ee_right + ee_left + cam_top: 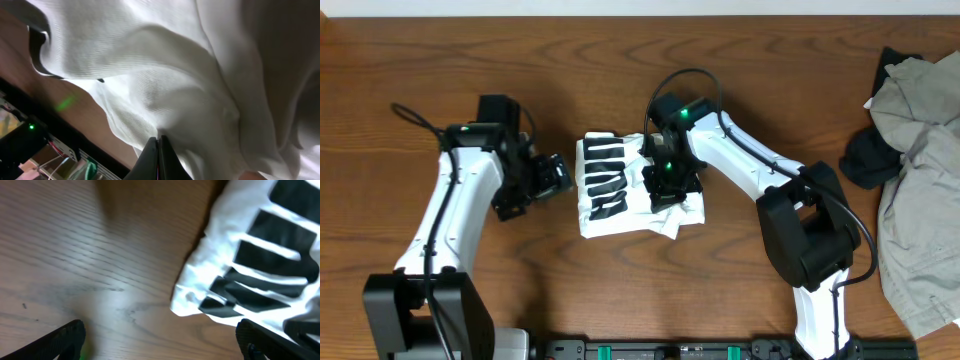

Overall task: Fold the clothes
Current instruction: 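Grasp the shirt's top-left edge with the left gripper beside the right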

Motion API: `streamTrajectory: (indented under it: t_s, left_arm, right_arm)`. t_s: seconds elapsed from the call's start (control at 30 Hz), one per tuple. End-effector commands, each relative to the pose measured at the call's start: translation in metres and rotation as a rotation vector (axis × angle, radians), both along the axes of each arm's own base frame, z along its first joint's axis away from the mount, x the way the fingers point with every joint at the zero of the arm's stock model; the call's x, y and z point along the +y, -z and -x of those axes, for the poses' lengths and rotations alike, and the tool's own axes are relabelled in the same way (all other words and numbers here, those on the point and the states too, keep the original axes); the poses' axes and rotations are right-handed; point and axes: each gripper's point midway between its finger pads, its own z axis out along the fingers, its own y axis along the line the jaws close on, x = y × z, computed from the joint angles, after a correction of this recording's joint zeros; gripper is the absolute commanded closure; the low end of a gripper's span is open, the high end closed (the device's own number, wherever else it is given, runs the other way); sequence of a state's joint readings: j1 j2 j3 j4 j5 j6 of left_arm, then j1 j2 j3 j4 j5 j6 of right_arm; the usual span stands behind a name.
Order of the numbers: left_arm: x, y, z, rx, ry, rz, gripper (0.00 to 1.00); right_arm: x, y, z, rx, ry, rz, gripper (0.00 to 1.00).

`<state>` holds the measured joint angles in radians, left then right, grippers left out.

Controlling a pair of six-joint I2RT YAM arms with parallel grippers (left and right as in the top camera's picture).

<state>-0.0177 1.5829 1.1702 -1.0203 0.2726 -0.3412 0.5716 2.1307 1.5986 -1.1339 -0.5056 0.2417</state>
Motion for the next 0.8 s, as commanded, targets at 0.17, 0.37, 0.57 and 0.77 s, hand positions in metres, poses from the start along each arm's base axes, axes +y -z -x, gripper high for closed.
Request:
streamTrajectory:
  t_s: [0.17, 0.37, 0.57, 0.77]
  left_arm:
    - [-0.044, -0.001, 0.002, -0.035, 0.170, 0.024, 0.02]
    - [-0.049, 0.008, 0.004, -0.012, 0.186, 0.024, 0.29]
    - [-0.058, 0.020, 0.010, 0.036, 0.206, 0.049, 0.94]
    - [-0.074, 0.020, 0.012, 0.024, 0.253, 0.053, 0.94]
  right_arm:
    - [-0.011, -0.001, -0.007, -0.017, 0.041, 0.047, 0.99]
    - [-0.035, 0.002, -0.019, -0.015, 0.108, 0.106, 0.99]
    - [-0.040, 0.001, -0.026, -0.009, 0.138, 0.087, 0.99]
    - [-0.033, 0.001, -0.024, -0.019, 0.122, 0.077, 0.99]
